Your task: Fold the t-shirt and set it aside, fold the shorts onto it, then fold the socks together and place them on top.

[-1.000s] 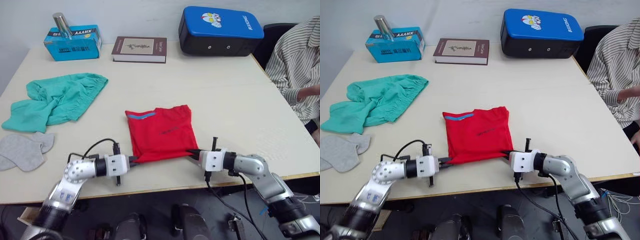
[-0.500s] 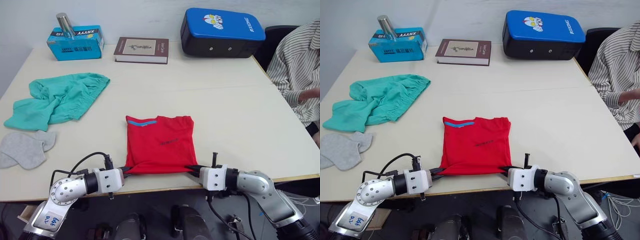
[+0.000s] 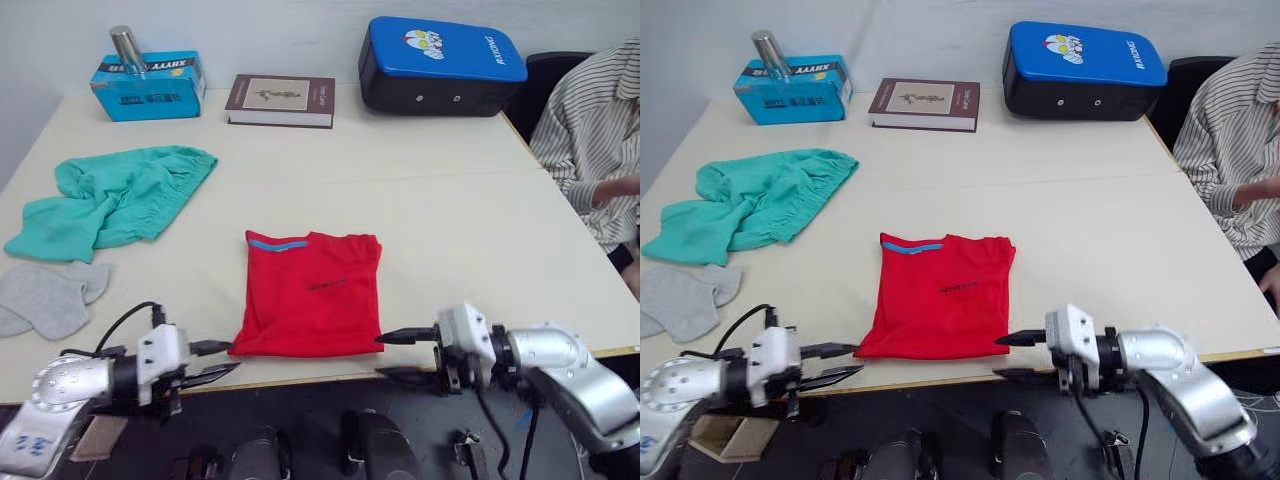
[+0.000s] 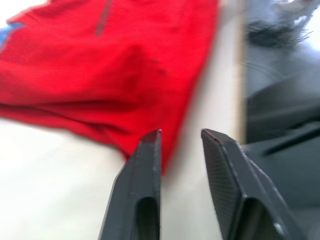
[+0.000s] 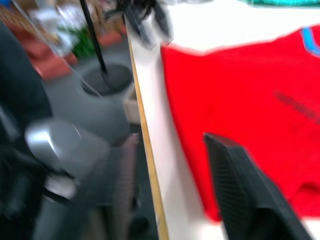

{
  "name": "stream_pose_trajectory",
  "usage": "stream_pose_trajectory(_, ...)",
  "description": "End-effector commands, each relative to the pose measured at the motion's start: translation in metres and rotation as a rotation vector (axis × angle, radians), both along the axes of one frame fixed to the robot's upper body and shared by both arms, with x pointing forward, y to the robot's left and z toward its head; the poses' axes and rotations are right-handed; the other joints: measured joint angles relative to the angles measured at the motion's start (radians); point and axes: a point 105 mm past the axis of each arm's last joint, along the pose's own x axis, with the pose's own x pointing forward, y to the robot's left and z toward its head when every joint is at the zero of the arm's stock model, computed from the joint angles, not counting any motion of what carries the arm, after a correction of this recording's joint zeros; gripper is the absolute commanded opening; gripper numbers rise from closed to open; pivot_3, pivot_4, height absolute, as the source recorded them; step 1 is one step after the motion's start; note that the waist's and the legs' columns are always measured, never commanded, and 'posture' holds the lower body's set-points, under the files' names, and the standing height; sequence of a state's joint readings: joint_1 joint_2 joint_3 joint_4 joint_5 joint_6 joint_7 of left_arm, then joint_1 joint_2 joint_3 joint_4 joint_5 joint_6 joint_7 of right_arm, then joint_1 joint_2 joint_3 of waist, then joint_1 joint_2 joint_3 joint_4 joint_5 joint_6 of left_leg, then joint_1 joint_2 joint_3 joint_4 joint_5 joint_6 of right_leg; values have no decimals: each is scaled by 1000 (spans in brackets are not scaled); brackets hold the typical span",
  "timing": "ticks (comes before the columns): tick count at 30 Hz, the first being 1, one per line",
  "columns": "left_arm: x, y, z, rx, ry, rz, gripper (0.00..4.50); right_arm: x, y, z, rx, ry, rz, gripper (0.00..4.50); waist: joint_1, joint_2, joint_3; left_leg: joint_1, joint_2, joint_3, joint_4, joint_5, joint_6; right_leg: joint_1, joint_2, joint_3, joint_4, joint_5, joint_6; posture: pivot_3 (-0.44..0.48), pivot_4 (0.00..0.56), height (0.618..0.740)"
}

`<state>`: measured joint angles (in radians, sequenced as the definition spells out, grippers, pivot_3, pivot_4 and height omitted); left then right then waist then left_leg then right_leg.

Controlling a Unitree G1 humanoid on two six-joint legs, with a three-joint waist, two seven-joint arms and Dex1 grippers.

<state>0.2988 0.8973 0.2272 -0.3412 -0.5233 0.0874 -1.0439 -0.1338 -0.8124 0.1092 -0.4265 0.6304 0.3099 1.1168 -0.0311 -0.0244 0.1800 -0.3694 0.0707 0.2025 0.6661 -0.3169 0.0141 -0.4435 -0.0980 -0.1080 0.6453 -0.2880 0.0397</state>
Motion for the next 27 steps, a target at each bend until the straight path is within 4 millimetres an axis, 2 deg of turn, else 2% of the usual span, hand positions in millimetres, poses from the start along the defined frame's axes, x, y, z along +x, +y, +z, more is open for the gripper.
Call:
stream_pose_trajectory(1, 16, -14, 35, -121, -91, 28, 151, 17, 23, 13, 72, -25, -24, 664, 4, 0, 0, 0, 0, -1, 0, 0, -1, 0, 0, 0, 0, 0, -1, 0, 150, 740)
stream_pose_trajectory(3, 30, -26, 40, -168, -123, 65, 0, 25, 32, 8, 50, -52, -36, 25, 14, 1, 0, -1, -1, -3, -1, 2, -4, 0, 0, -1, 1, -1, -2, 0, 150, 740)
stream_pose_trajectory(5, 48, -48, 33, -203, -130, 86, 0, 35, 44, -13, 6, -69, -61, 25, 22, 1, -1, -2, -2, -3, -1, 3, -6, 0, 0, -1, 1, -1, -2, 0, 150, 740)
stream_pose_trajectory(7, 56, -66, 23, -217, -108, 85, 0, 41, 52, -32, -45, -96, -74, 25, 25, -1, -1, -2, -3, -1, 0, 3, -5, 1, 0, -1, 0, 0, 0, 0, 150, 740)
stream_pose_trajectory(10, 56, -86, 3, -167, -99, 55, 0, 44, 57, -59, -101, -119, -87, 25, 17, -1, -2, -3, -4, 3, 2, 3, -3, 0, 2, 1, -1, 1, 2, 0, 150, 740)
stream_pose_trajectory(14, 46, -97, -16, -140, -52, 69, 0, 56, 51, -72, -101, -115, -210, 25, 1, -2, -2, -2, -3, 3, 2, 3, -3, 0, 0, 2, -1, 1, 3, 0, 150, 740)
stream_pose_trajectory(17, 51, -78, -36, -53, -58, 221, 0, 68, 35, -76, -92, -110, -335, 25, 2, -2, -3, -1, -1, 2, 1, 3, -4, 0, 1, 2, 0, 1, 2, 0, 150, 740)
stream_pose_trajectory(22, 68, -31, -51, -55, -140, 518, 0, 82, 6, -80, -80, -112, -509, 25, 5, -3, -12, 1, -2, -1, 1, 3, -4, 3, -1, 1, 0, 1, 2, 0, 150, 740)
stream_pose_trajectory(25, 76, -13, -39, -209, -178, 668, 0, 82, -7, -84, -78, -92, -575, 25, 4, -3, -17, 3, -2, -2, 0, 2, -3, 6, -2, 0, -1, 1, 1, 0, 150, 740)
stream_pose_trajectory(27, 76, -13, -32, -198, -221, 625, 0, 81, -10, -76, -34, -78, -598, 25, 5, -3, -18, 4, -1, -3, 0, 1, -1, 6, -2, -1, -1, 1, 1, 0, 150, 740)
